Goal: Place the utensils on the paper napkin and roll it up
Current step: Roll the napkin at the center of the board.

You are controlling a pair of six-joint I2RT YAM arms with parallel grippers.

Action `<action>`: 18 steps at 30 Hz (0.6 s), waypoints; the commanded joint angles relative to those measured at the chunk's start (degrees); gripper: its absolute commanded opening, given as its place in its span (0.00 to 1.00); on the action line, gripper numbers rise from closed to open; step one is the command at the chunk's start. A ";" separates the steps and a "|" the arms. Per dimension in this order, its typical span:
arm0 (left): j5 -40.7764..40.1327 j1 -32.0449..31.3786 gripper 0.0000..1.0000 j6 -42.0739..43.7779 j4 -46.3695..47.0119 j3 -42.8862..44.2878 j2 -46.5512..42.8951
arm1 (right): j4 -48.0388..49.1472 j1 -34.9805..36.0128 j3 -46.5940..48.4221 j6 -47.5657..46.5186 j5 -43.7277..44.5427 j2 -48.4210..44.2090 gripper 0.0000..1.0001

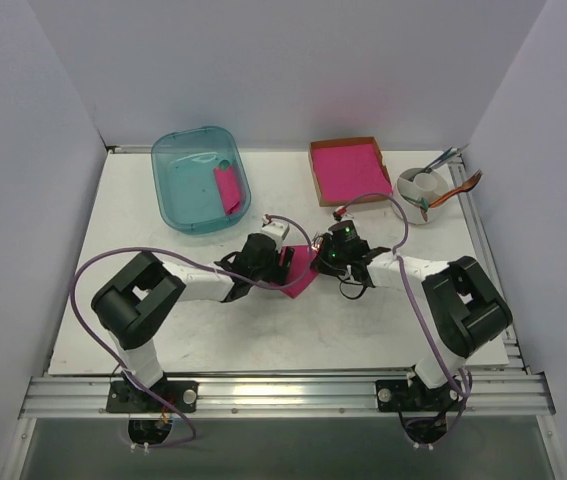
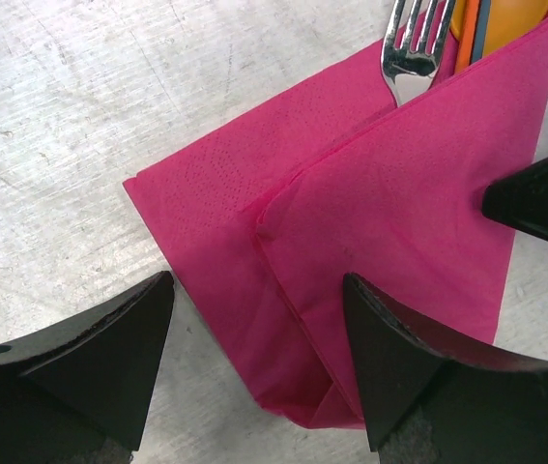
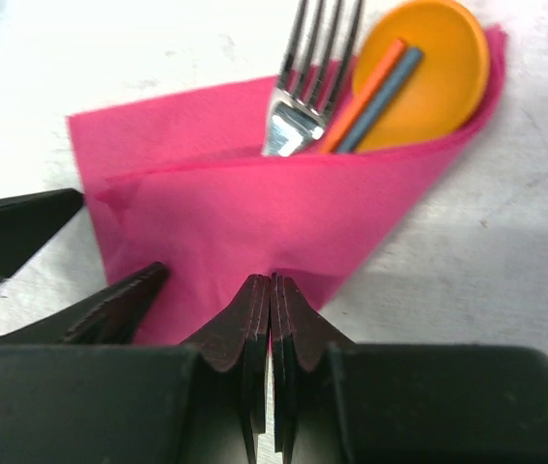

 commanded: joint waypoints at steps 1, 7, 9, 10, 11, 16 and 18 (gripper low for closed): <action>-0.95 0.33 0.79 0.17 -0.14 2.19 0.77 | 5.42 0.59 0.24 1.92 -1.93 0.77 0.00; -1.22 0.33 0.79 -0.18 -0.31 1.67 0.86 | 11.40 1.21 -0.90 2.90 -3.69 1.47 0.02; -1.13 0.33 0.79 -0.27 -0.14 1.40 0.94 | 13.07 1.38 -1.34 3.16 -4.22 2.09 0.02; -1.04 0.41 0.79 -0.45 -0.05 1.23 1.03 | 14.65 1.38 -1.43 3.16 -4.83 2.44 0.02; -1.04 0.33 0.79 -0.45 0.04 1.14 0.95 | 15.54 1.47 -1.52 3.33 -5.10 3.31 0.02; -0.51 0.33 0.79 -0.97 0.21 0.88 0.77 | 20.28 2.26 -1.87 4.39 -6.07 6.04 0.02; -0.25 0.33 0.79 -1.15 0.30 0.88 0.25 | 21.69 2.53 -1.95 4.57 -6.16 7.36 0.02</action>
